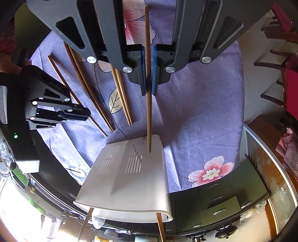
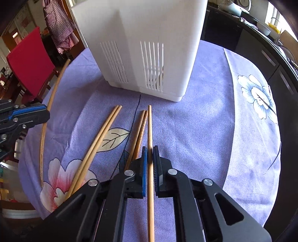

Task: Organize utensils
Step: 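Grasp a chopstick with the right tool while the left holds its chopstick upright, then carry both upright chopsticks over the white holder and open both tools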

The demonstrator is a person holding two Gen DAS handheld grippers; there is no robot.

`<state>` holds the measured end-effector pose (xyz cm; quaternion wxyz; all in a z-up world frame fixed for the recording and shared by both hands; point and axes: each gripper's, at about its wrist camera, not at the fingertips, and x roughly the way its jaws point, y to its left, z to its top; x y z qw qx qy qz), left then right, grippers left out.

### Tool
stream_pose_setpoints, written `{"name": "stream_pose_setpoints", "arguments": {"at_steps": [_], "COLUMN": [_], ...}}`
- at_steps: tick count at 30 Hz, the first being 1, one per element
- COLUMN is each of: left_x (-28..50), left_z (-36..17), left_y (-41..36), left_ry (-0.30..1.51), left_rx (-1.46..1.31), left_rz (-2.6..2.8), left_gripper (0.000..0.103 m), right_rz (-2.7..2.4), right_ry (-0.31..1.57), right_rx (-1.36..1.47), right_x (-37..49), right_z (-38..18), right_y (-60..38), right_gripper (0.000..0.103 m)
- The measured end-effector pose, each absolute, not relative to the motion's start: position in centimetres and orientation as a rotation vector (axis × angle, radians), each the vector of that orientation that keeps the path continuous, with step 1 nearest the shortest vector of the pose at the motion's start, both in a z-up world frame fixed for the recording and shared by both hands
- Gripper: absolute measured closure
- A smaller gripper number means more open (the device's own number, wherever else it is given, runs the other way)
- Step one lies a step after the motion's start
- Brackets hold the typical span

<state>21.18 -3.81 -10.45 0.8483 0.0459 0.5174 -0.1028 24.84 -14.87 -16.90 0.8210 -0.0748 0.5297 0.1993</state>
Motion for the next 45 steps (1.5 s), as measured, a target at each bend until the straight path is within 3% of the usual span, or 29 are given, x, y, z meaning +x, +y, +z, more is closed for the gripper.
{"name": "stream_pose_setpoints", "arguments": {"at_steps": [13, 36, 45], "left_x": [19.0, 15.3, 16.7], "left_z": [-6.6, -1.5, 4.6], "left_y": [-3.6, -3.7, -5.2], "left_ry": [1.006, 0.892, 0.787], "left_rx": [0.103, 0.127, 0.119], "left_rz": [-0.232, -0.244, -0.289], "left_gripper": [0.097, 0.098, 0.098], "right_rz": [0.486, 0.509, 0.533], "right_ry": [0.834, 0.696, 0.636], "right_rx": [-0.001, 0.015, -0.014], "right_x": [17.8, 13.0, 14.2], "right_z": [-5.5, -0.9, 4.2], "right_y": [-21.8, -24.4, -23.7], "right_gripper": [0.096, 0.096, 0.096]}}
